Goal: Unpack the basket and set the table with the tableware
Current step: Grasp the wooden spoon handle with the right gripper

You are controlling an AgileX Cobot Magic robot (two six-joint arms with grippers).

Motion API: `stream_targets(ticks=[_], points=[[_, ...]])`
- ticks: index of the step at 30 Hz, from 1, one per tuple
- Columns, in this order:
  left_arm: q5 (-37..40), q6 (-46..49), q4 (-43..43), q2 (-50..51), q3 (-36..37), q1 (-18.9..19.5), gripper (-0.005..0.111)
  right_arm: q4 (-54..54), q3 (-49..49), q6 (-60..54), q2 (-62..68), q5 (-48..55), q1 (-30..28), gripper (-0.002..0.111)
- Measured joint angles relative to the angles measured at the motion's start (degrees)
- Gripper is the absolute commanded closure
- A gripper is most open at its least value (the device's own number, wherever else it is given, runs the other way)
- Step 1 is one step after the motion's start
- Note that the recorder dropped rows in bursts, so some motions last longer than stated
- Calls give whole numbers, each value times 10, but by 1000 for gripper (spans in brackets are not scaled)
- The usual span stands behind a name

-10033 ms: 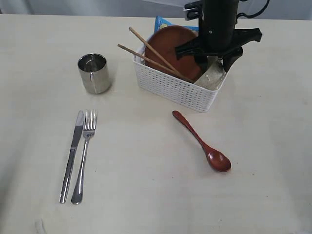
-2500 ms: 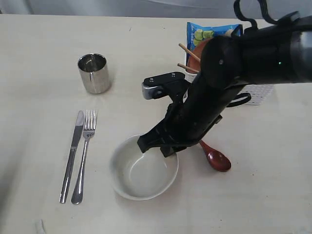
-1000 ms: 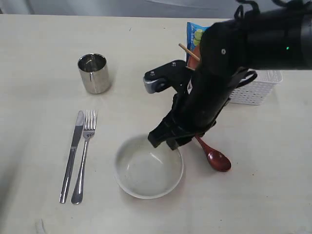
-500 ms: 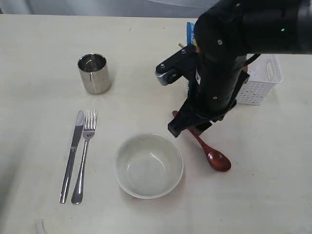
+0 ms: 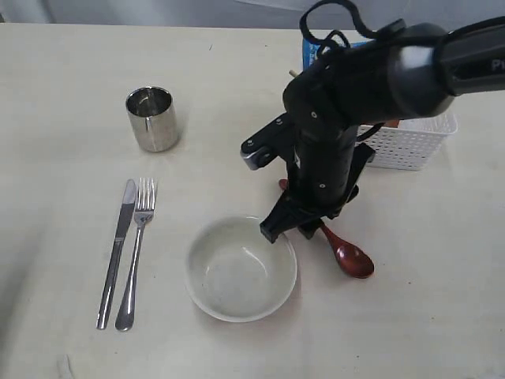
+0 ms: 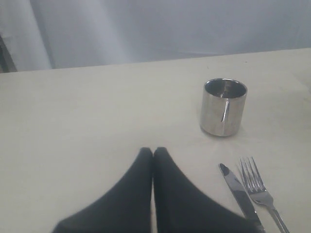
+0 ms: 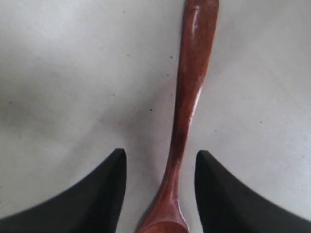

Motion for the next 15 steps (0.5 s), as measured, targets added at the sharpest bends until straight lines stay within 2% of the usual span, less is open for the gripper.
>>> stream_targets(ticks=[3, 5, 9, 15], points=[[0, 0, 0, 0, 0, 0, 107, -12, 0, 7, 14, -9, 0, 67], [0, 0, 0, 0, 0, 0, 107, -19, 0, 14, 19, -15, 0, 78], [0, 0, 0, 0, 0, 0, 107, -26, 0, 16, 19, -21, 0, 106], [0, 0, 0, 0, 0, 0, 107, -32, 0, 16, 19, -19, 0, 109]])
